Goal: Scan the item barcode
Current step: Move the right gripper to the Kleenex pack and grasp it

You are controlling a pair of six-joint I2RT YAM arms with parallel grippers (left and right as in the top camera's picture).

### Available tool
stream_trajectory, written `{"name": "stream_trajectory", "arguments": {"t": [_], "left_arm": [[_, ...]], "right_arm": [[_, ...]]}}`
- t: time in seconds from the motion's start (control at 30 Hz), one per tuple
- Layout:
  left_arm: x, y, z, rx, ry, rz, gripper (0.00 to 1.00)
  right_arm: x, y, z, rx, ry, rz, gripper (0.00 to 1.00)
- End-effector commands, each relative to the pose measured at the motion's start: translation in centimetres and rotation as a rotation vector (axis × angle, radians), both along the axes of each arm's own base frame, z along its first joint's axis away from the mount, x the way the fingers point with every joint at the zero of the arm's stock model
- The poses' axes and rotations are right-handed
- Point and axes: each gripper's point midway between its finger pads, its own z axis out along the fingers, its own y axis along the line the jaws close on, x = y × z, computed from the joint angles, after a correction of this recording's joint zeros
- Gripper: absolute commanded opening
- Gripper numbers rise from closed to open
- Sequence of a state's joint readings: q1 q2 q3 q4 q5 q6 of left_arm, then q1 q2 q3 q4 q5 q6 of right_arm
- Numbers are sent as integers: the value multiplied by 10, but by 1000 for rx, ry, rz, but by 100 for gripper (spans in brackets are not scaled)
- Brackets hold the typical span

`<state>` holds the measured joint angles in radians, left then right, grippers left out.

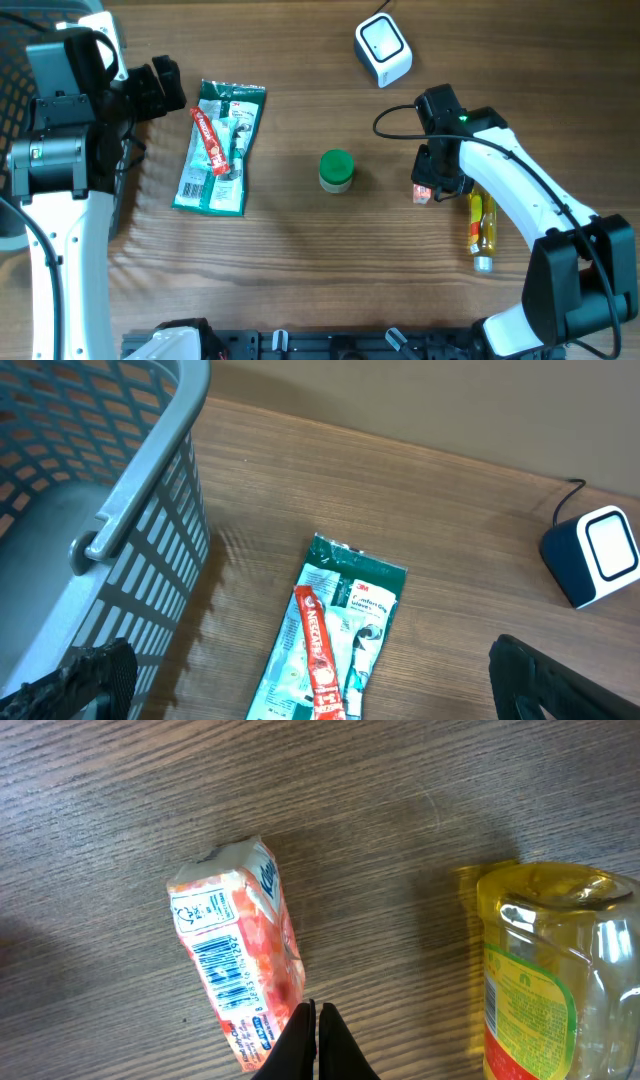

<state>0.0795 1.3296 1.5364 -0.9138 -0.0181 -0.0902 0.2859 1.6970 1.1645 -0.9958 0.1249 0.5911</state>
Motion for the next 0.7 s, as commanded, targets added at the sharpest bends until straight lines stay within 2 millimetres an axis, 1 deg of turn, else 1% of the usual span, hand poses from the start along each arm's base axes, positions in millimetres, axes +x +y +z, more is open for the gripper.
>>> {"name": "stream_trajectory", "arguments": {"t": [0.0, 0.13, 0.27, 0.67], "left_arm": [[1, 2, 3, 10, -8, 2, 100], [1, 2, 3, 11, -8, 2, 100], [1, 2, 3, 10, -8, 2, 100], [1, 2, 3, 10, -8, 2, 100]], "right_arm": [[-2, -5, -5, -27, 7, -17, 4], [-2, -5, -8, -27, 3, -13, 5], [-3, -5, -17, -23, -6, -12, 5], [-1, -4, -17, -20, -15, -12, 5]]}}
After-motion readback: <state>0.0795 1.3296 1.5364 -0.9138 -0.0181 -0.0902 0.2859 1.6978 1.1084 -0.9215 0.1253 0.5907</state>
